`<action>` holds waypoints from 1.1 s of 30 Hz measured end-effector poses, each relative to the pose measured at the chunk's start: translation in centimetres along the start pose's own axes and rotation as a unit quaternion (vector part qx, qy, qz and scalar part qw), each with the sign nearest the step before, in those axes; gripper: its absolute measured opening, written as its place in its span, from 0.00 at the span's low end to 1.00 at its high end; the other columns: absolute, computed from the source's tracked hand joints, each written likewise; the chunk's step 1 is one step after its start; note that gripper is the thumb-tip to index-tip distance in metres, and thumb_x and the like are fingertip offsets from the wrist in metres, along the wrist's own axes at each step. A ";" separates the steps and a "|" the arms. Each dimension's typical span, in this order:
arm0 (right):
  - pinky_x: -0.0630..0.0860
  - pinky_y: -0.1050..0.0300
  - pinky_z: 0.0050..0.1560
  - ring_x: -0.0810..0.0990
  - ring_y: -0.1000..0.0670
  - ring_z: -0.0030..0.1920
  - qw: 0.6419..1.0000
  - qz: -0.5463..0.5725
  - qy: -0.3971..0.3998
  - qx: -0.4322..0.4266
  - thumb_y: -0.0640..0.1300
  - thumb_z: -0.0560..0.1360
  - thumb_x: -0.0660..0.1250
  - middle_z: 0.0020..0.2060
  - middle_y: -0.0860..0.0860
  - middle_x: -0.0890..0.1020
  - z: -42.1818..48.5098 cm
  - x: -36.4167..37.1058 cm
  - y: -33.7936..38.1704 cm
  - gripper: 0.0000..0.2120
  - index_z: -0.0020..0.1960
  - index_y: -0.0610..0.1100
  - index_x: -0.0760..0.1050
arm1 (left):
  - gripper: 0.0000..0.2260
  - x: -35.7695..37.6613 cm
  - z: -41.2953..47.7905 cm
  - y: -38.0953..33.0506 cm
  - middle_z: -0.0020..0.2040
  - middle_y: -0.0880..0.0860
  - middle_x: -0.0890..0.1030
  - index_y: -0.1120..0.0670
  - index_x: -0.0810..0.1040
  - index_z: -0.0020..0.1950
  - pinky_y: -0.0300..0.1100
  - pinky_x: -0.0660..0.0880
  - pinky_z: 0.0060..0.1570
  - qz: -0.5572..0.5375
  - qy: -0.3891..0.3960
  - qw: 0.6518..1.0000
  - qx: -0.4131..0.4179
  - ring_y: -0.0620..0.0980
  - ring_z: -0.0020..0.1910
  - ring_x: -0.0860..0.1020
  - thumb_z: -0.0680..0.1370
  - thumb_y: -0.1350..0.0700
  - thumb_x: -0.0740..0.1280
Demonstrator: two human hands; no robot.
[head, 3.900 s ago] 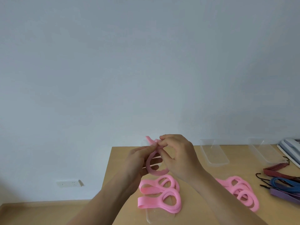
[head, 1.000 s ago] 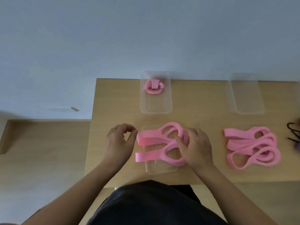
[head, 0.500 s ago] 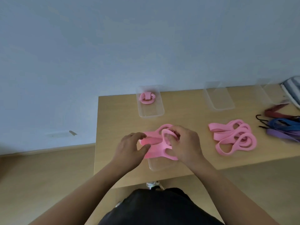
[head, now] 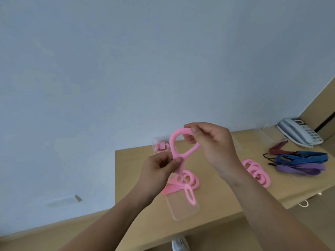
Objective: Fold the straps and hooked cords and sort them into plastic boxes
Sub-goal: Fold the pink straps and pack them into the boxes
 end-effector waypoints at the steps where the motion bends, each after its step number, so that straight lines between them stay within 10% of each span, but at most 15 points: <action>1: 0.80 0.63 0.47 0.86 0.51 0.45 1.000 0.017 -0.011 -0.015 0.40 0.79 0.65 0.42 0.51 0.87 0.1 -0.6 1.3 0.09 0.49 0.47 0.84 | 0.14 -0.1 -0.1 -1.5 0.41 0.68 0.77 0.62 0.81 0.40 0.47 0.66 0.45 -0.009 -0.007 1.000 0.018 0.53 0.40 0.71 0.81 0.54 0.71; 8: 0.77 0.60 0.55 0.83 0.52 0.53 0.981 -0.111 0.011 -0.159 0.42 0.74 0.71 0.47 0.58 0.86 0.0 -0.6 6.8 0.07 0.50 0.49 0.85 | 0.15 -0.2 -0.4 -8.2 0.42 0.61 0.85 0.59 0.84 0.44 0.37 0.77 0.40 -0.061 -0.039 0.991 0.109 0.51 0.40 0.83 0.80 0.48 0.70; 13: 0.76 0.67 0.51 0.79 0.54 0.56 0.940 -0.209 0.023 -0.268 0.33 0.71 0.73 0.50 0.55 0.84 -0.4 0.8 6.7 0.09 0.47 0.45 0.86 | 0.13 0.4 0.1 -8.4 0.55 0.64 0.85 0.61 0.84 0.58 0.57 0.79 0.57 -0.185 -0.016 0.977 0.103 0.61 0.58 0.84 0.81 0.53 0.66; 18: 0.78 0.64 0.43 0.79 0.49 0.52 0.916 -0.232 0.008 -0.326 0.34 0.73 0.71 0.49 0.52 0.84 -0.2 0.5 6.6 0.09 0.48 0.44 0.85 | 0.12 0.8 0.5 -8.6 0.51 0.62 0.87 0.58 0.86 0.56 0.53 0.82 0.57 -0.142 -0.061 0.983 0.101 0.61 0.56 0.85 0.82 0.52 0.67; 27: 0.78 0.59 0.52 0.82 0.55 0.52 0.933 -0.189 0.076 -0.298 0.43 0.74 0.73 0.52 0.53 0.84 1.7 -1.9 4.2 0.08 0.52 0.44 0.84 | 0.23 2.8 1.7 -7.6 0.47 0.66 0.85 0.59 0.87 0.53 0.58 0.81 0.58 -0.113 -0.131 0.983 0.066 0.66 0.50 0.84 0.82 0.40 0.64; 33: 0.77 0.56 0.44 0.81 0.51 0.45 0.943 -0.189 0.075 -0.263 0.45 0.73 0.74 0.46 0.53 0.84 2.9 -2.9 2.3 0.10 0.52 0.42 0.81 | 0.19 4.7 2.3 -7.9 0.44 0.59 0.86 0.58 0.88 0.53 0.41 0.81 0.47 -0.120 -0.123 0.982 0.078 0.50 0.42 0.81 0.81 0.46 0.63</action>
Point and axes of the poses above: each hand's wrist, its own z-axis towards the middle knuckle, its own x-axis out of the palm, y = z × x, the point moved 9 cm from there along z, towards the middle knuckle
